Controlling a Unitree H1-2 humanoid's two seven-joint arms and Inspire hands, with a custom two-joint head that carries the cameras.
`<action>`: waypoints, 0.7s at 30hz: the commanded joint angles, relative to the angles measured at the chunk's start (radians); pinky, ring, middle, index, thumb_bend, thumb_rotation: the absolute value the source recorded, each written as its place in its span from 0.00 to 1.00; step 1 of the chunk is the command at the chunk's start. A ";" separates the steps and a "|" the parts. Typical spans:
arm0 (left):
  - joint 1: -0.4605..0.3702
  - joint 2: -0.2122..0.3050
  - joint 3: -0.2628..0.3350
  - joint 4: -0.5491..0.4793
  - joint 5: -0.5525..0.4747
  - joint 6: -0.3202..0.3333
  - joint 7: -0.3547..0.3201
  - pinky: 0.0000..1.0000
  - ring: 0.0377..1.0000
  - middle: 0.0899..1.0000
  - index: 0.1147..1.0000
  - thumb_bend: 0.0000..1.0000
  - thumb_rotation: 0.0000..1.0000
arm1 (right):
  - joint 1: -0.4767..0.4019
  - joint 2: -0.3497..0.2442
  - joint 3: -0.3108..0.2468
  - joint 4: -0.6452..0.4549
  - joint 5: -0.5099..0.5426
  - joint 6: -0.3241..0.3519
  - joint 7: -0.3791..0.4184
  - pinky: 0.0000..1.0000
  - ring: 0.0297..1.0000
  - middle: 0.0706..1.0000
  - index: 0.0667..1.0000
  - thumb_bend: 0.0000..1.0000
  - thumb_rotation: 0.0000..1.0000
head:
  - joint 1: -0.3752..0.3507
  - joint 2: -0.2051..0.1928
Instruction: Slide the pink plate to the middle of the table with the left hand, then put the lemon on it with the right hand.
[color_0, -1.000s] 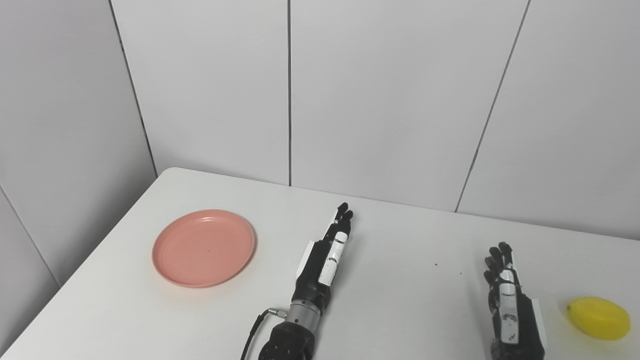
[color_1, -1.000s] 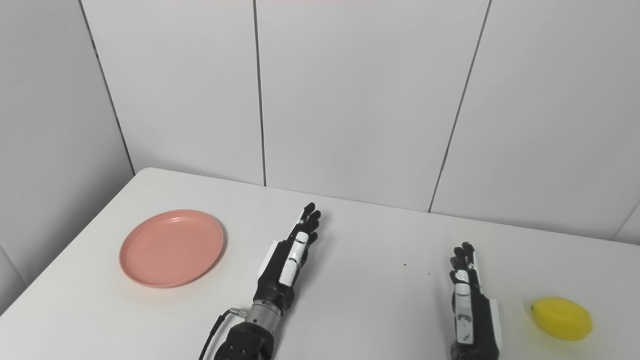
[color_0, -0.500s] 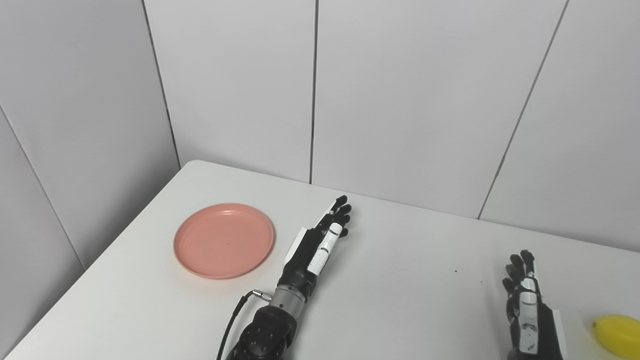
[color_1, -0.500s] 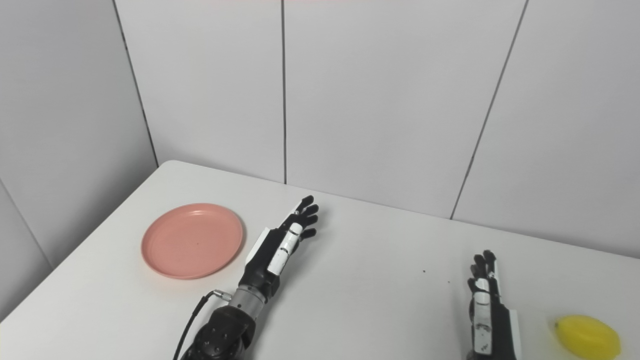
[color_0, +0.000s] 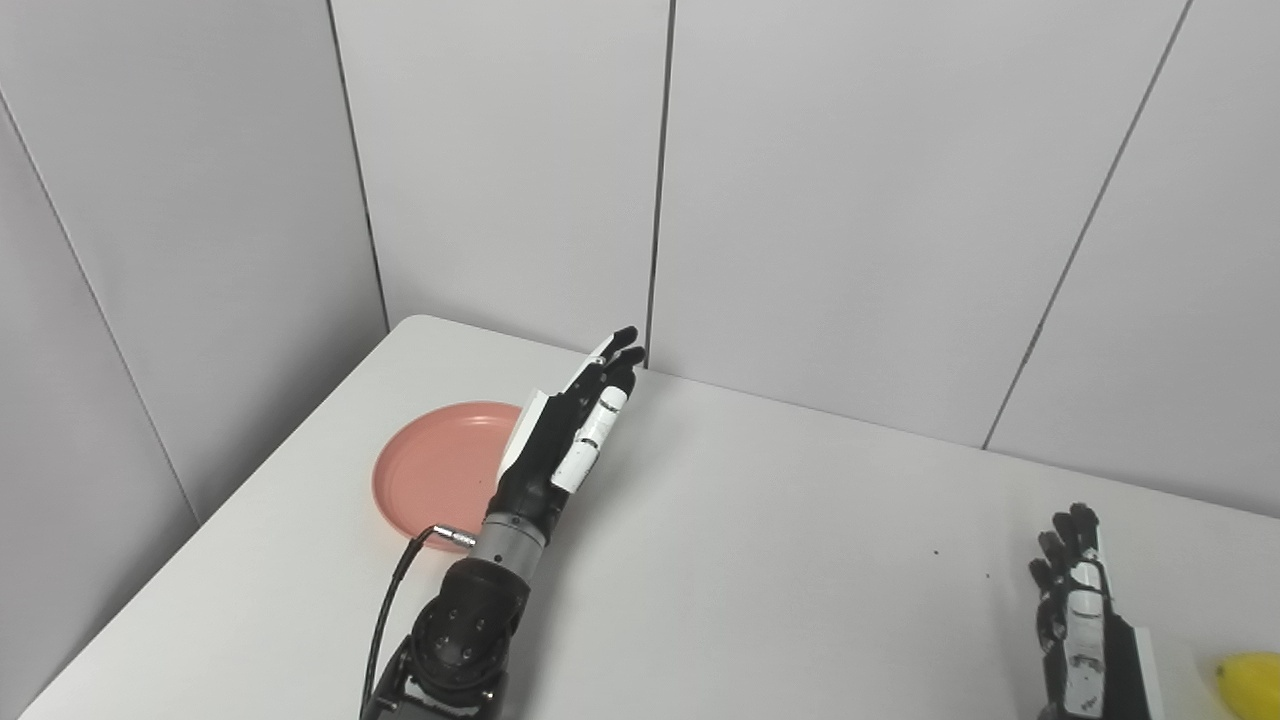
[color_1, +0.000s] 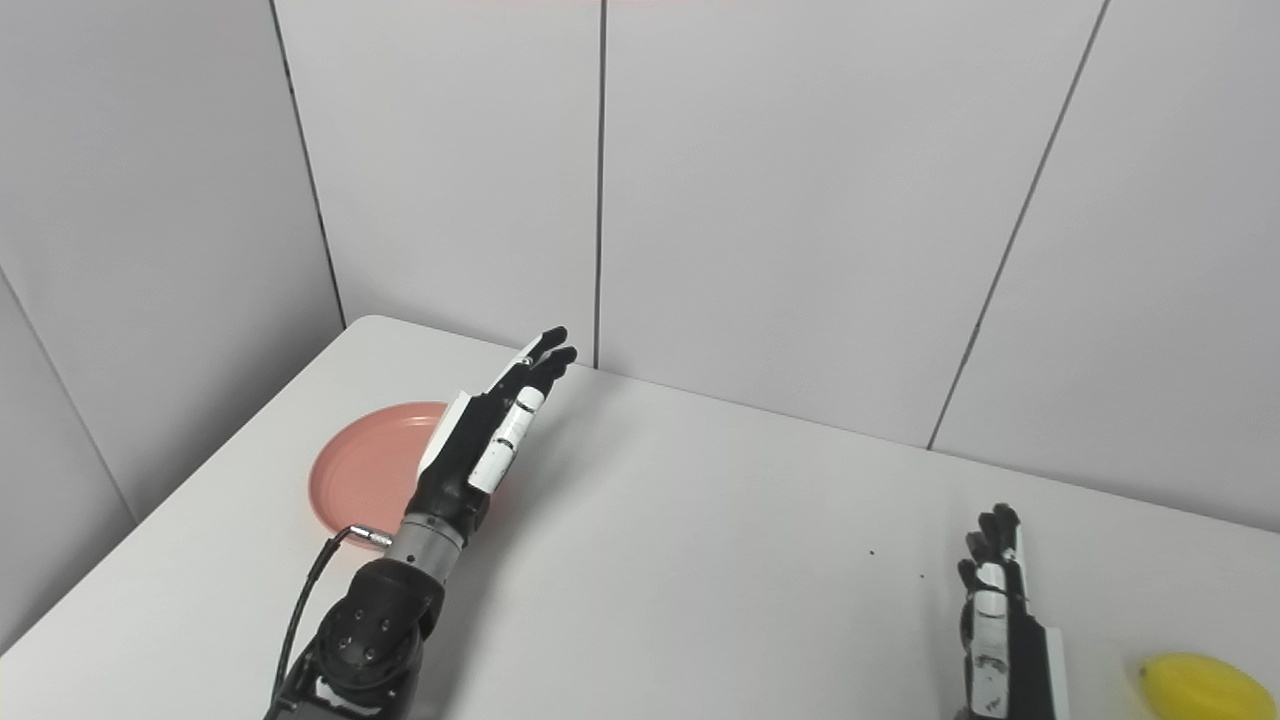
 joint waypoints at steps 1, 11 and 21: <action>-0.019 0.035 0.019 -0.042 0.021 -0.004 0.014 0.91 0.92 0.90 0.89 0.58 1.00 | -0.026 -0.002 -0.002 -0.043 0.009 0.008 0.012 1.00 1.00 1.00 1.00 0.42 1.00 | 0.013 0.004; -0.022 0.124 0.122 -0.013 0.101 0.009 0.087 0.92 0.92 0.88 0.86 0.57 1.00 | -0.023 0.006 0.006 -0.079 0.008 0.056 0.010 1.00 1.00 1.00 1.00 0.41 1.00 | 0.025 -0.005; -0.031 0.174 0.175 0.064 0.132 0.007 0.145 0.91 0.88 0.85 0.82 0.56 1.00 | -0.026 -0.004 0.007 -0.093 0.015 0.062 0.016 1.00 1.00 1.00 1.00 0.39 1.00 | 0.059 -0.016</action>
